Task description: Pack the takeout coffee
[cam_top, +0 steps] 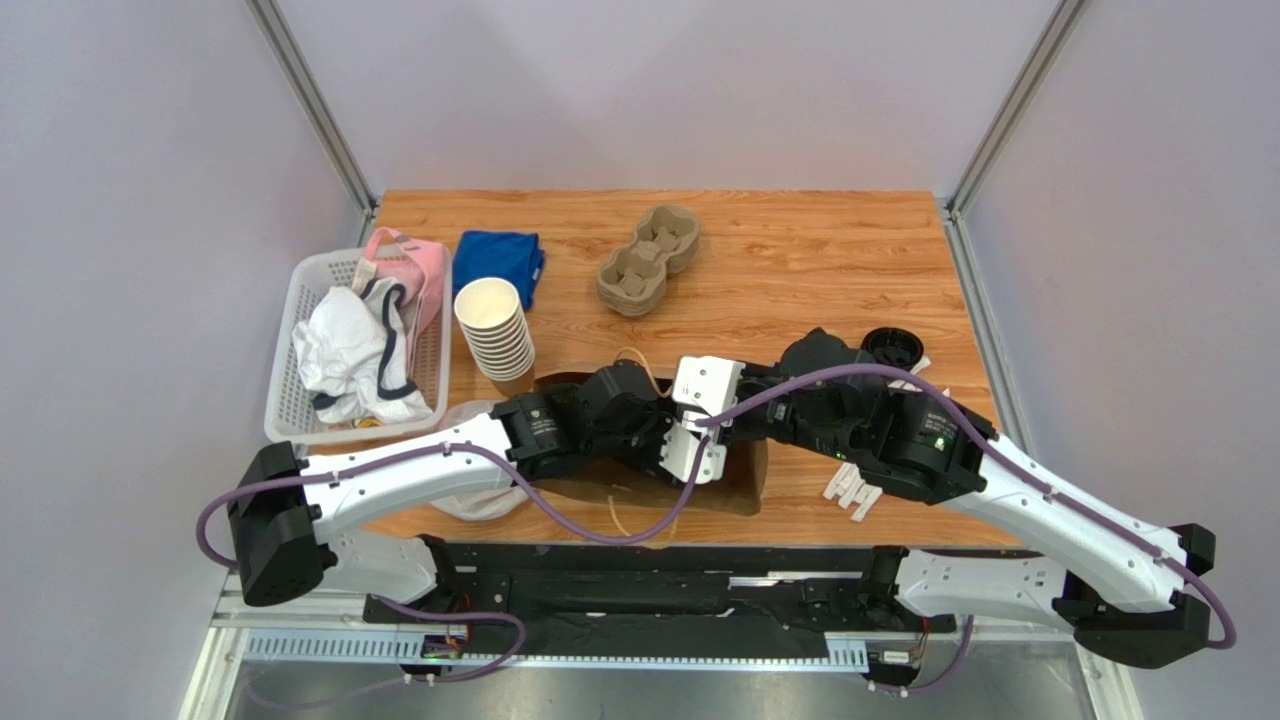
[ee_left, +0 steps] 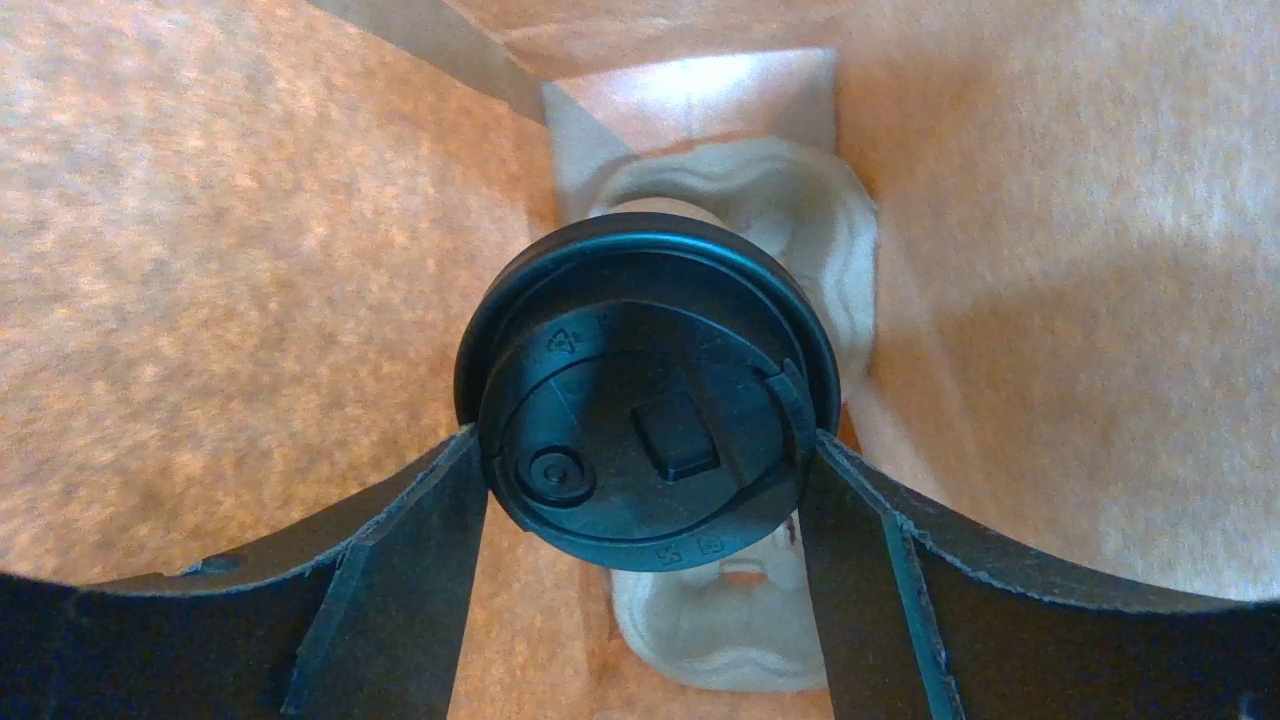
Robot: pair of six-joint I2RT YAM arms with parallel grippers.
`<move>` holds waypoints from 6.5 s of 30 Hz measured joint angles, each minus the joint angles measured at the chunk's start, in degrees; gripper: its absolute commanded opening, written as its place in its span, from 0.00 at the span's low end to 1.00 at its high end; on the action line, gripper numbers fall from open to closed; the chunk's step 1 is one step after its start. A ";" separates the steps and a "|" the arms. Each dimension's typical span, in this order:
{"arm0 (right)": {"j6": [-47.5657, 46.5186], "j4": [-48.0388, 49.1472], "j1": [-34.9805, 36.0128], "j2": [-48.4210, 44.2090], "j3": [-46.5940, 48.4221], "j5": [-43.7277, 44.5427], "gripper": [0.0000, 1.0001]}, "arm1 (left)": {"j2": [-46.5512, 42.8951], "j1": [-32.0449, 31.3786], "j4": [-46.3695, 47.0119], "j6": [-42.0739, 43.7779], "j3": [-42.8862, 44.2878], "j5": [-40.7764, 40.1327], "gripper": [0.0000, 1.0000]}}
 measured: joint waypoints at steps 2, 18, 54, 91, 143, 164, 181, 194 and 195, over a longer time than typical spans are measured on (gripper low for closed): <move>0.00 0.00 0.02 0.02 0.00 0.07 0.00 | 0.59 0.00 0.33 0.00 0.00 -0.70 0.00; 2.19 -0.11 0.07 1.22 0.00 0.13 0.00 | 5.53 0.00 0.35 -0.17 1.18 -3.34 0.00; 2.99 1.16 -21.68 9.68 4.94 -9.53 0.00 | 28.94 7.34 -21.11 1.36 28.13 5.90 0.00; -1.33 2.71 -28.48 12.55 5.01 -20.26 0.00 | 30.64 9.86 -24.63 1.73 31.52 8.61 0.97; 0.90 3.32 -30.18 15.37 6.73 -25.77 0.00 | 7.19 10.34 -15.41 1.05 19.26 10.19 0.99; -1.84 3.30 -30.21 12.70 6.62 -27.30 0.00 | -4.37 14.71 -12.61 -11.63 20.59 11.10 0.99; -3.28 3.76 -30.36 12.17 5.62 -28.61 0.00 | -8.81 22.86 -3.48 -29.03 23.74 13.84 0.99; -5.49 3.50 -29.42 8.83 5.09 -32.30 0.00 | -7.91 29.53 0.98 -39.08 26.36 8.90 0.99; -5.97 3.30 -29.05 8.17 4.76 -32.39 0.00 | -7.80 29.88 0.96 -39.50 26.36 8.68 0.99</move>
